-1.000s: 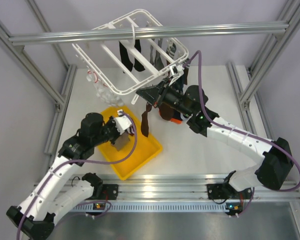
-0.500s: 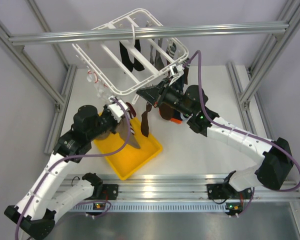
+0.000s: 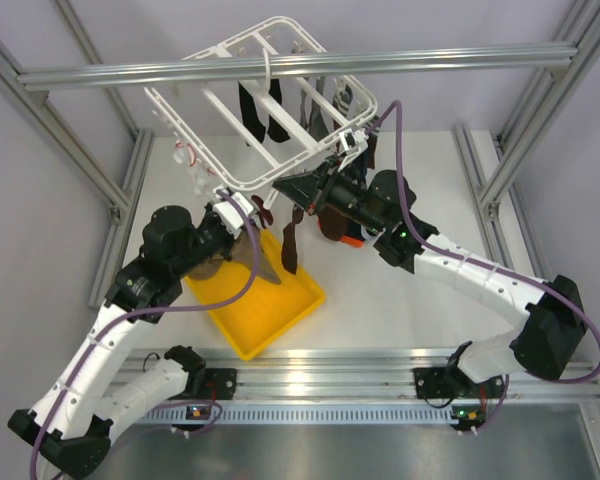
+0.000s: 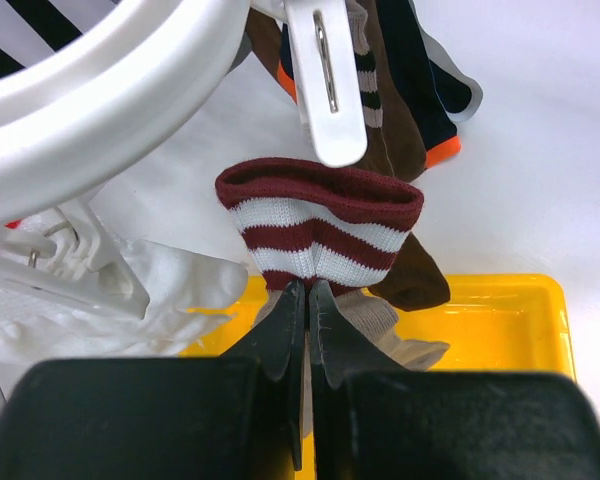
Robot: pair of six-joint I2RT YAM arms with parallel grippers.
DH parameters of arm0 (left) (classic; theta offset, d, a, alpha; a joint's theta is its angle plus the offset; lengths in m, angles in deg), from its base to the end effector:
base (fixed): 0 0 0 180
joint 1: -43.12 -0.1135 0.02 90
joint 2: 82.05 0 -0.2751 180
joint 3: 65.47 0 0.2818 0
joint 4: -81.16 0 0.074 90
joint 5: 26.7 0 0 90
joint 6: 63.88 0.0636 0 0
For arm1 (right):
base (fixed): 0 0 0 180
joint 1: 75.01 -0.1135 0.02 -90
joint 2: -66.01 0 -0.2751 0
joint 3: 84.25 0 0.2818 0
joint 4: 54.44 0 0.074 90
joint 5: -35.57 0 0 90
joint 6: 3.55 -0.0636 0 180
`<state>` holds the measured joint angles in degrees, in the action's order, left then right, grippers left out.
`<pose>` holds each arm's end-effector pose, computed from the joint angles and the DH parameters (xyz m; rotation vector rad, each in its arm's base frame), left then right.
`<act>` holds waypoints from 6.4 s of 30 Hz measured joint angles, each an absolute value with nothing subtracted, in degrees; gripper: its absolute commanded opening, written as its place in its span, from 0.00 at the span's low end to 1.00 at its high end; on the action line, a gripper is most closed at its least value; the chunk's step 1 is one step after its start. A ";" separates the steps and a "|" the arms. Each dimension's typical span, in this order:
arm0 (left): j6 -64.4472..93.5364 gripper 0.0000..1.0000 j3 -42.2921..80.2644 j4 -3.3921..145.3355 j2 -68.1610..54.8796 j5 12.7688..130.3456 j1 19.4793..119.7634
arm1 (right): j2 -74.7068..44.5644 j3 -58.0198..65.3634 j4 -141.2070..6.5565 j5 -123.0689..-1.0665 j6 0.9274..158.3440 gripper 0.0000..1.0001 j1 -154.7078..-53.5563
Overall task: Clip the socks to the hanger
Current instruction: Clamp the sock onto the hanger, then open the clamp at the hanger.
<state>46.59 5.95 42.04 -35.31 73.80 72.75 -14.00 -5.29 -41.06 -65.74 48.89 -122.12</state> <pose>0.1853 -0.1187 0.3975 0.8894 1.5964 -0.2798 0.2544 0.2922 0.4084 -0.3064 1.4684 1.3545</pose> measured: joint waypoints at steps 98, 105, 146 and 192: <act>10.84 0.63 -5.15 55.39 -49.14 84.57 44.95 | -5.15 -6.58 -45.19 -71.99 61.81 0.43 -120.41; 16.26 0.62 -4.39 62.13 -42.19 88.09 44.95 | -5.15 -6.58 -45.28 -72.56 63.84 0.43 -121.02; 29.22 0.01 -3.19 68.77 -40.70 98.10 45.10 | -1.95 -8.11 -45.21 -72.47 64.65 0.34 -121.13; 37.74 0.00 4.31 54.65 -34.30 77.89 78.34 | -0.80 -11.98 -42.74 -77.85 60.47 0.27 -120.96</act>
